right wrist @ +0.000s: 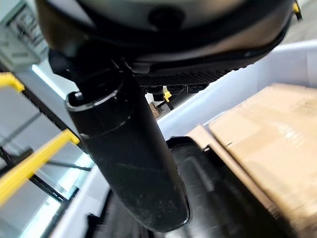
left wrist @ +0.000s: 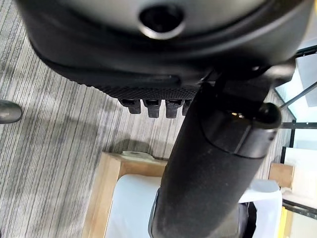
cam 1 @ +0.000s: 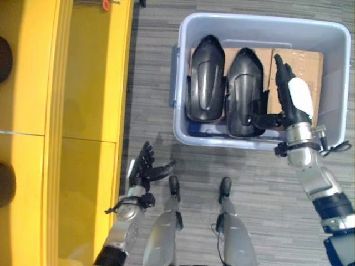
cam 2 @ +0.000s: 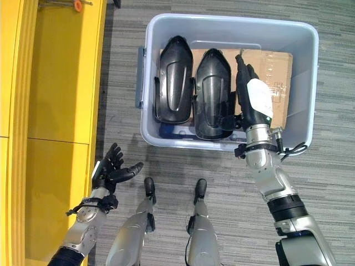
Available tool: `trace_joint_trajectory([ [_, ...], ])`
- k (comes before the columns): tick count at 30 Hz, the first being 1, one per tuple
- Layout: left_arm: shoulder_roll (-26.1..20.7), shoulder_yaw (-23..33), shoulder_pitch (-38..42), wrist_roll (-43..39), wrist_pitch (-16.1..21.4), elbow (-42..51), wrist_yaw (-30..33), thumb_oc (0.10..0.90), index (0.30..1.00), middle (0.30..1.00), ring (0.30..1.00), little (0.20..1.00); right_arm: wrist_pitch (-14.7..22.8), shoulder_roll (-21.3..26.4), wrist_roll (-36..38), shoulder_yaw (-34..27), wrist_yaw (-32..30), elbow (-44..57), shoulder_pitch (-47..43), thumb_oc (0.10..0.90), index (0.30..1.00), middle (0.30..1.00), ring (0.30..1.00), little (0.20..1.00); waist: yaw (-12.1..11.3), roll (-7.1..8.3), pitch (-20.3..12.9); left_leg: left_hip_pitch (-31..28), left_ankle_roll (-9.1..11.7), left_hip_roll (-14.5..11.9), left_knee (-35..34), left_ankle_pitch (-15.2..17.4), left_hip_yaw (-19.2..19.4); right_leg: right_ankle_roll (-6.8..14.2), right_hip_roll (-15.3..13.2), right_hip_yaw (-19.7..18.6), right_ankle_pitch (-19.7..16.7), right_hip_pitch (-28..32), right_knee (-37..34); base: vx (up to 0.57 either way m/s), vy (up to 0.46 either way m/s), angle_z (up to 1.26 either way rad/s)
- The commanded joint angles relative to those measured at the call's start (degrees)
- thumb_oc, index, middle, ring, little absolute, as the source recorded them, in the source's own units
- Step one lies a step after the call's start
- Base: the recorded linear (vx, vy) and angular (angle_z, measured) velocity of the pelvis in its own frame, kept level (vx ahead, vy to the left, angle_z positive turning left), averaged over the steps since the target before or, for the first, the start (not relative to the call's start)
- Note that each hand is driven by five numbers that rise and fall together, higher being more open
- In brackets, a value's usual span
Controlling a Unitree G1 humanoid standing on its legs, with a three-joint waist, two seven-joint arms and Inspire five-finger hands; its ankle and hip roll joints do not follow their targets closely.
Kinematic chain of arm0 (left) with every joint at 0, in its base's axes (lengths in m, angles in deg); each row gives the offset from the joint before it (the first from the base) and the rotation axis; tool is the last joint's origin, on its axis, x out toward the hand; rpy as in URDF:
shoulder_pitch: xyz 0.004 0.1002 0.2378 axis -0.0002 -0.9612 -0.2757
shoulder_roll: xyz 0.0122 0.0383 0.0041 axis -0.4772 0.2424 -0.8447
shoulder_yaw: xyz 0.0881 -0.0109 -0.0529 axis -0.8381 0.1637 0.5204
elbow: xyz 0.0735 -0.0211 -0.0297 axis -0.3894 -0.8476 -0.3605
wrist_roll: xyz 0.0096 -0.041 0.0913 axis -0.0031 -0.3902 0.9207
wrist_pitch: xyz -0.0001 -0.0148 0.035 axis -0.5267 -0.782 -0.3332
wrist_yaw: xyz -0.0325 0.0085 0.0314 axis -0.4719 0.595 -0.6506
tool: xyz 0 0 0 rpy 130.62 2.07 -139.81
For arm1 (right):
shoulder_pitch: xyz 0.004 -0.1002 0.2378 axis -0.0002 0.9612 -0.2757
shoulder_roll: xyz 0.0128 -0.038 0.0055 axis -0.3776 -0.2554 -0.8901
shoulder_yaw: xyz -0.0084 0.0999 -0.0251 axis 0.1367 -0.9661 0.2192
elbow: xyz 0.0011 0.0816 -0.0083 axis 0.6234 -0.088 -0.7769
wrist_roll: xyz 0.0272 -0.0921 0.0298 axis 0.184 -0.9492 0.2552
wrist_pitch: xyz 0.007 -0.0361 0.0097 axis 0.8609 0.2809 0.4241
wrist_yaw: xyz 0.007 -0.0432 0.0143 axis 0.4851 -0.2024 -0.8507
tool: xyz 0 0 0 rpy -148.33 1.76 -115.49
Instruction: Move parts from the plastic box to the shelf.
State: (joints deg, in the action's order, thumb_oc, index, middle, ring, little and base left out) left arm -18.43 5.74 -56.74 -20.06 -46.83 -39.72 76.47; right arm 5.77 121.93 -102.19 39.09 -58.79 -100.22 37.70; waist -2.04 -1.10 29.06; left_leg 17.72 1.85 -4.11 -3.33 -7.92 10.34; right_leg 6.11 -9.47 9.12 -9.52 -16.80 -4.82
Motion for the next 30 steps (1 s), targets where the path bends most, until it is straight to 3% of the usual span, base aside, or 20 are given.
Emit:
trace_joint_trajectory([
  [1, -1.9, 0.6, -0.9, 0.7, 5.4, 5.7, 0.7, 0.9, 1.0, 1.0, 1.0, 1.0, 1.4, 4.5, -6.4, 1.3, -4.4, 3.5, -7.7, 0.9, 1.0, 1.0, 1.0, 1.0, -0.8, 2.23, -3.2, 3.0, 3.6, -4.6, 4.9, -0.8, -2.3, 3.2, -4.4, 1.3, 1.5, -2.2, 8.6, 0.0, 0.0, 0.0],
  [5, -2.2, 0.6, -1.0, 1.3, 5.5, 6.0, 0.6, 0.9, 1.0, 1.0, 1.0, 1.0, 0.3, 8.0, -14.0, 3.4, -4.4, 3.3, -8.5, 0.9, 1.0, 1.0, 1.0, 1.0, -1.0, 2.43, -3.2, 3.6, 3.7, -4.6, 5.0, -0.9, -2.8, 3.1, -4.4, 1.7, 1.7, -2.4, 8.7, 0.0, -0.003, 0.01],
  [17, -2.7, 0.1, -0.5, 1.4, 5.9, 5.7, 0.4, 0.9, 1.0, 1.0, 1.0, 1.0, -1.4, 12.1, -22.2, 10.3, -3.3, -0.8, -12.2, 0.9, 1.0, 1.0, 1.0, 1.0, -2.0, 2.7, -2.7, 5.0, 3.8, -4.3, 4.7, -1.3, -3.5, 3.0, -4.2, 2.2, 1.6, -3.5, 8.8, 0.0, -0.001, 0.04],
  [30, -2.7, -1.0, 1.3, 0.4, 6.6, 5.3, 1.6, 0.9, 1.0, 1.0, 1.0, 1.0, -3.5, 9.4, -19.3, 17.2, -3.3, -12.5, -20.7, 0.9, 1.0, 1.0, 1.0, 1.0, -3.1, 2.22, -0.8, 7.9, 3.9, -3.9, 4.7, -1.9, -4.2, 3.0, -4.5, 2.9, 1.0, -5.8, 8.9, -0.01, -0.001, 0.02],
])
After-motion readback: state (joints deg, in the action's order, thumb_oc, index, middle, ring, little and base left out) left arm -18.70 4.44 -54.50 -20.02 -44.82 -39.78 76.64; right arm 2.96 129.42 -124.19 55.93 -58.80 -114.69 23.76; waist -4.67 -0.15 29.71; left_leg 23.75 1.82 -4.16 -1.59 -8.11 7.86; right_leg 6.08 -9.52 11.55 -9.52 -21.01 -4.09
